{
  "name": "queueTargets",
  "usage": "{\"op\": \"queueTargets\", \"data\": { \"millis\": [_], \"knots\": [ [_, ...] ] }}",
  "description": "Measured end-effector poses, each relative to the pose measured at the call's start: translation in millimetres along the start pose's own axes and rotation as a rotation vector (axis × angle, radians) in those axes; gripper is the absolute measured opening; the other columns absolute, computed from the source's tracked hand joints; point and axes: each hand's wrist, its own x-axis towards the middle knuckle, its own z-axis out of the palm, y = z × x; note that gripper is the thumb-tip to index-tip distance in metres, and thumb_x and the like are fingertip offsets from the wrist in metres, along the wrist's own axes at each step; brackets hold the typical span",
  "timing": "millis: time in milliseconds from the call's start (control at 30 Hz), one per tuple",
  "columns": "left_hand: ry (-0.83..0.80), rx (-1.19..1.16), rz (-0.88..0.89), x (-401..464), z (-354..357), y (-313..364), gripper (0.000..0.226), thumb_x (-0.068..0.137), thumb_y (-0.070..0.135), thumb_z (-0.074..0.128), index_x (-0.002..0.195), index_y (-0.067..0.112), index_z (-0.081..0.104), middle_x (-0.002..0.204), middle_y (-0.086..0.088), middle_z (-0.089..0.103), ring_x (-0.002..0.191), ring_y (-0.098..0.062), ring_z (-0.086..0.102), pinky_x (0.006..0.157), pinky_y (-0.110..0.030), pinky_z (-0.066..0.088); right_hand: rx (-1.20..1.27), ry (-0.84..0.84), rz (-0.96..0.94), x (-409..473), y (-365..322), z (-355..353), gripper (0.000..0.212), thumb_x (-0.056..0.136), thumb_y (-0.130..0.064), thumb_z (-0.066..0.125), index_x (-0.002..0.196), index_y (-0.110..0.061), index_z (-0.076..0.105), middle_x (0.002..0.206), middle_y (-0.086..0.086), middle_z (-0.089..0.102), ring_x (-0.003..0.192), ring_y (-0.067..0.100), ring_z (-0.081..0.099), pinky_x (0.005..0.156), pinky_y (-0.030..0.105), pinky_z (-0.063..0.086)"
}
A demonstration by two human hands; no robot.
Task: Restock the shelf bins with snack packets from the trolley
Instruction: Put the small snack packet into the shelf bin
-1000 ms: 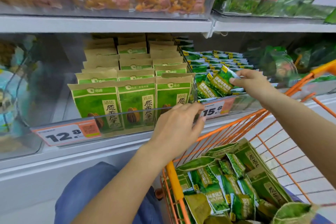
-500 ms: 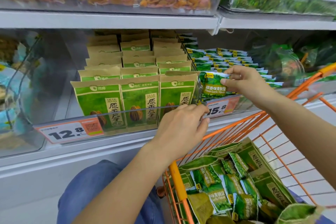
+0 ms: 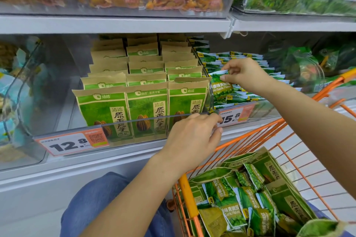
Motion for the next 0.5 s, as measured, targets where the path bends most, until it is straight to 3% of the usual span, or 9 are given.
{"op": "queueTargets", "data": {
  "millis": [167, 233, 500],
  "knots": [
    [-0.004, 0.015, 0.014, 1, -1, 1, 0.031, 0.094, 0.033, 0.045, 0.116, 0.02, 0.062, 0.096, 0.006, 0.069, 0.094, -0.018, 0.061, 0.066, -0.035, 0.052, 0.257, 0.097, 0.085, -15, 11, 9, 0.015, 0.087, -0.014, 0.069, 0.098, -0.014, 0.059, 0.082, 0.004, 0.052, 0.073, 0.011, 0.051, 0.066, 0.015, 0.043],
    [-0.01, 0.019, 0.016, 1, -1, 2, 0.032, 0.093, 0.034, 0.044, 0.116, 0.019, 0.062, 0.095, 0.005, 0.069, 0.094, -0.02, 0.061, 0.065, -0.036, 0.053, 0.327, 0.156, 0.119, -25, 15, 9, 0.018, 0.086, -0.014, 0.069, 0.1, -0.012, 0.059, 0.091, 0.007, 0.055, 0.085, 0.015, 0.053, 0.076, 0.02, 0.046],
    [-0.048, 0.0, -0.009, 0, -3, 2, 0.032, 0.095, 0.035, 0.044, 0.119, 0.022, 0.06, 0.103, 0.007, 0.068, 0.101, -0.018, 0.06, 0.072, -0.038, 0.053, 0.247, 0.122, 0.157, -36, 12, 19, 0.025, 0.086, -0.02, 0.07, 0.108, -0.012, 0.062, 0.104, 0.004, 0.056, 0.095, 0.017, 0.055, 0.082, 0.027, 0.041]
  ]
}}
